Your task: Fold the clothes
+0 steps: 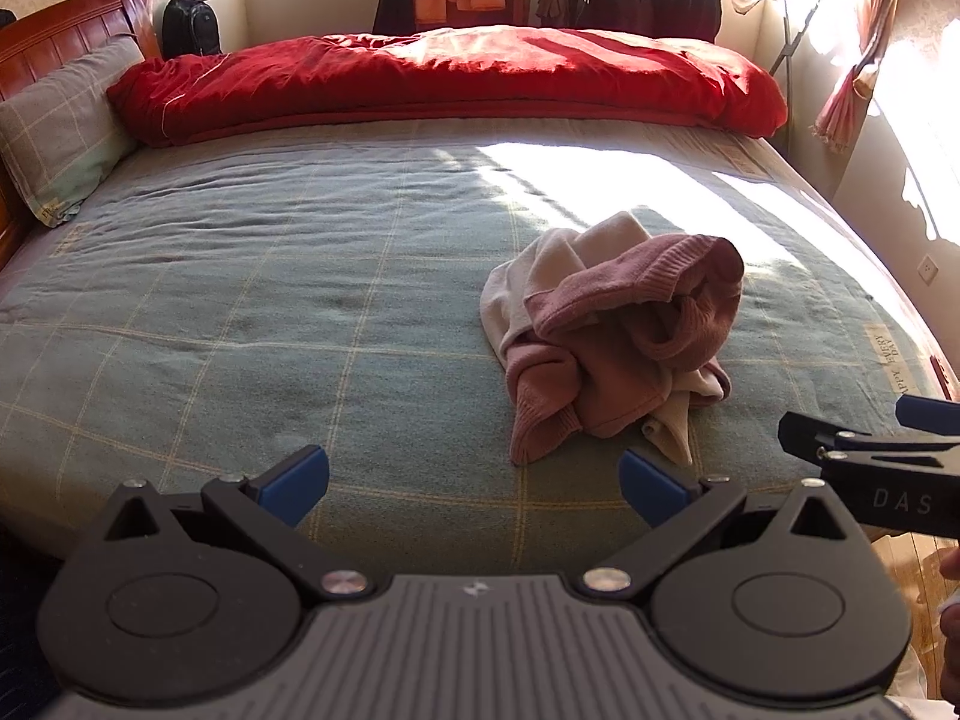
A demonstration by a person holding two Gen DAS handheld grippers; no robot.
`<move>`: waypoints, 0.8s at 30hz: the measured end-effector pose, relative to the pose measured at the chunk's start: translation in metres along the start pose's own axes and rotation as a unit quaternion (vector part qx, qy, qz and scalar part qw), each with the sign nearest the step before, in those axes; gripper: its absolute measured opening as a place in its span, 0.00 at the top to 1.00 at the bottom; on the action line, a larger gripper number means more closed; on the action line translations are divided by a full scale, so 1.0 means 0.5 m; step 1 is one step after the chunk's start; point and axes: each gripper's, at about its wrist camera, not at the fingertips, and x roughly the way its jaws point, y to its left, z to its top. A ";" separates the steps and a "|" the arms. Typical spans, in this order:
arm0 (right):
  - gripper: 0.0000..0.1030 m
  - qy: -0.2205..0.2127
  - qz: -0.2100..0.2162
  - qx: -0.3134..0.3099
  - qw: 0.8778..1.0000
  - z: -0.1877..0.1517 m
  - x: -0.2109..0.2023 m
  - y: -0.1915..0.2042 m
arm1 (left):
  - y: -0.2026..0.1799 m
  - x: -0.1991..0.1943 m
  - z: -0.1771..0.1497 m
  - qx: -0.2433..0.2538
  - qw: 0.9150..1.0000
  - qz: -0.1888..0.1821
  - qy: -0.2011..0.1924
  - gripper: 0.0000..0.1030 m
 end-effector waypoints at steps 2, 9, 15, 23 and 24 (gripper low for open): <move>0.00 0.001 0.001 -0.001 1.000 0.000 0.002 0.000 | 0.000 0.004 -0.002 0.000 1.000 -0.002 0.002 0.01; 0.00 0.004 0.005 -0.001 1.000 0.007 0.016 -0.003 | 0.000 0.023 0.004 0.001 1.000 0.000 0.010 0.01; 0.00 0.005 0.011 -0.007 1.000 0.020 0.038 -0.004 | 0.002 0.045 0.017 -0.003 1.000 0.004 0.005 0.01; 0.00 0.017 0.015 -0.008 1.000 0.038 0.079 -0.008 | 0.003 0.079 0.039 -0.004 1.000 -0.011 -0.005 0.01; 0.00 0.017 0.015 -0.008 1.000 0.039 0.084 -0.008 | 0.002 0.085 0.042 -0.002 1.000 -0.010 -0.004 0.01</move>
